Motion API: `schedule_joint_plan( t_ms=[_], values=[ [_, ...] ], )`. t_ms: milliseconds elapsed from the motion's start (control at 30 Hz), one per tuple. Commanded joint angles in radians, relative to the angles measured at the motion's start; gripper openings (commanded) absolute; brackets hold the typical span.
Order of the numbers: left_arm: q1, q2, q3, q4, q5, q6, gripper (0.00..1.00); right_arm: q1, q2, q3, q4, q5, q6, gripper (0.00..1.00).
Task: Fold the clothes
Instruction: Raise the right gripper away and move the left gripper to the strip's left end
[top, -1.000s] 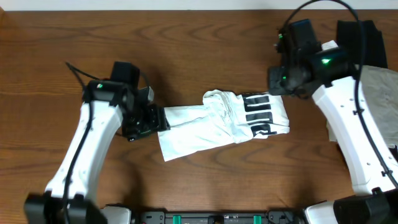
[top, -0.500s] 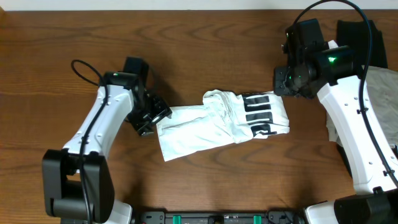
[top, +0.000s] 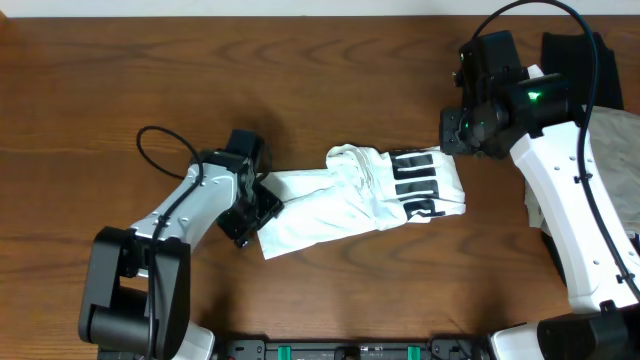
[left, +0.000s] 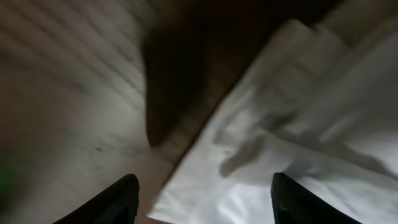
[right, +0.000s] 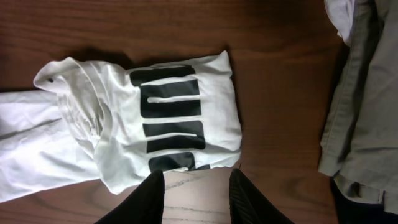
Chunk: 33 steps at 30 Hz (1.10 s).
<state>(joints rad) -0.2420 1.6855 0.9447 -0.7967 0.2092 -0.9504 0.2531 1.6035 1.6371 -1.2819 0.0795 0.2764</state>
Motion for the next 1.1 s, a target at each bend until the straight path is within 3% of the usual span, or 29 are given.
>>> schedule_joint_plan(
  t_ms=[0,167,467,800,967,1067],
  values=[
    [0.004,0.005,-0.006,0.002,-0.069,-0.027,0.69,-0.006,-0.021,-0.002,-0.001,0.011,-0.012,0.33],
    [-0.016,0.010,-0.008,0.053,-0.061,0.033,0.69,-0.006,-0.021,-0.002,-0.002,0.011,-0.012,0.32],
    [-0.034,0.021,-0.061,0.172,0.006,0.032,0.69,-0.006,-0.021,-0.002,-0.003,0.011,-0.012,0.32],
    [-0.035,0.034,-0.075,0.186,0.007,0.032,0.68,-0.006,-0.021,-0.002,-0.010,0.011,-0.012,0.31],
    [-0.039,0.034,-0.075,0.219,0.009,0.066,0.35,-0.006,-0.021,-0.002,-0.013,0.011,-0.012,0.31],
    [-0.039,0.034,-0.075,0.238,0.016,0.090,0.08,-0.006,-0.021,-0.002,-0.015,0.011,-0.012,0.31]
  ],
)
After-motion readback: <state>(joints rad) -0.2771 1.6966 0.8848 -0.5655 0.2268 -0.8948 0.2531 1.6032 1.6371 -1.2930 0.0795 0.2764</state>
